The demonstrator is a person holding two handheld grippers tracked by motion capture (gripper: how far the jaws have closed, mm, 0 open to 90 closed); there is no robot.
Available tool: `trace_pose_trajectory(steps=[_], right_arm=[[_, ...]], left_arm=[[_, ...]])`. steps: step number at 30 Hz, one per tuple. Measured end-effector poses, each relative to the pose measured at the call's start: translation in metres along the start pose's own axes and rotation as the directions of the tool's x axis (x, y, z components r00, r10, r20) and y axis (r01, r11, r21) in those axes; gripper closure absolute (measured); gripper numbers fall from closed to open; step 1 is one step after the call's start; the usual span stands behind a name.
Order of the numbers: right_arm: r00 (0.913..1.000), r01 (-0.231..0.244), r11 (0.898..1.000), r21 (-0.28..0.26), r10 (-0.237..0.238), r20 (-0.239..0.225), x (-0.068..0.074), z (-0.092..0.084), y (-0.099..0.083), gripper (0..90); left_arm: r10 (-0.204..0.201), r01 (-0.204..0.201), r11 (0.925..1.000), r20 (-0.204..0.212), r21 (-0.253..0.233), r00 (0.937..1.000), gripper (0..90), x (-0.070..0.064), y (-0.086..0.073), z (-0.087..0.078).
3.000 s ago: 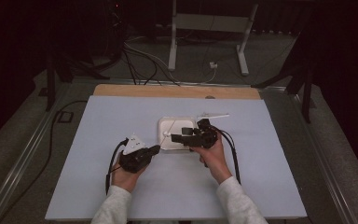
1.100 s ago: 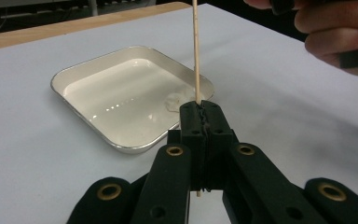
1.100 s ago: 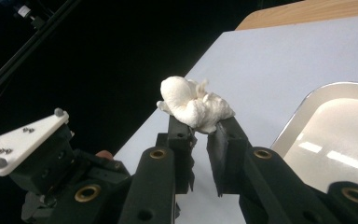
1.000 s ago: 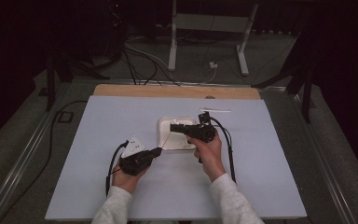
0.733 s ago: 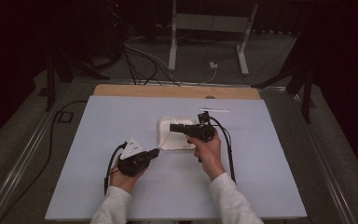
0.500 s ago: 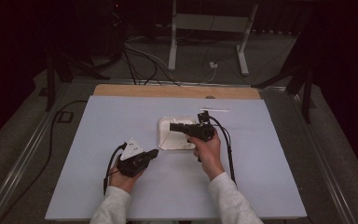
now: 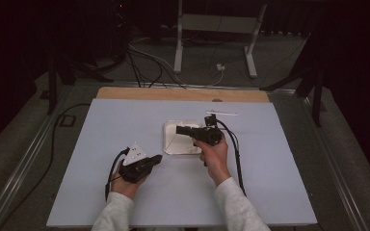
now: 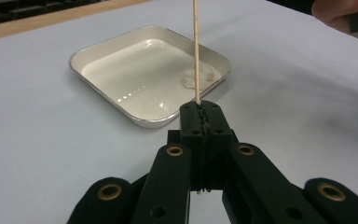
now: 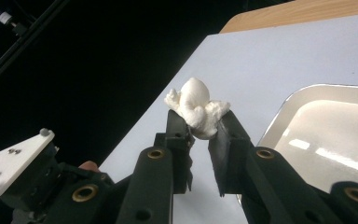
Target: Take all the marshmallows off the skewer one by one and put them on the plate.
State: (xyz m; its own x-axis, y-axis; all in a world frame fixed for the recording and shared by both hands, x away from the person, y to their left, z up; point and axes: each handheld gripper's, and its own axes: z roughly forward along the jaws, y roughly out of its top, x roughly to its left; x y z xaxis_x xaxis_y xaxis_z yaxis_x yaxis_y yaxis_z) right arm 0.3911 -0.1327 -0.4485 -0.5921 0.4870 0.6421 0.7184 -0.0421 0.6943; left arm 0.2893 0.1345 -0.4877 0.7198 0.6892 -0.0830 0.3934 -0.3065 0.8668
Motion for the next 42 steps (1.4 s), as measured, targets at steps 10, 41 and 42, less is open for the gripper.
trace_pose_trajectory(steps=[10,41,42], right_arm=[[0.9981,0.028,0.996,-0.086,-0.023,0.058,-0.007,-0.031,0.019,81.3],[0.9682,0.035,0.992,0.123,-0.064,0.242,-0.034,-0.007,-0.008,44.7],[0.9701,0.039,0.992,0.121,-0.066,0.233,-0.033,-0.008,-0.009,42.1]], left_arm=[[-0.029,0.030,0.9994,-0.036,0.017,0.9989,90.0,0.009,-0.007,-0.006],[-0.089,0.088,0.9955,-0.039,-0.037,0.9953,90.0,0.002,0.006,0.001],[-0.096,0.094,0.9947,-0.039,-0.041,0.9947,90.0,0.002,0.007,0.001]])
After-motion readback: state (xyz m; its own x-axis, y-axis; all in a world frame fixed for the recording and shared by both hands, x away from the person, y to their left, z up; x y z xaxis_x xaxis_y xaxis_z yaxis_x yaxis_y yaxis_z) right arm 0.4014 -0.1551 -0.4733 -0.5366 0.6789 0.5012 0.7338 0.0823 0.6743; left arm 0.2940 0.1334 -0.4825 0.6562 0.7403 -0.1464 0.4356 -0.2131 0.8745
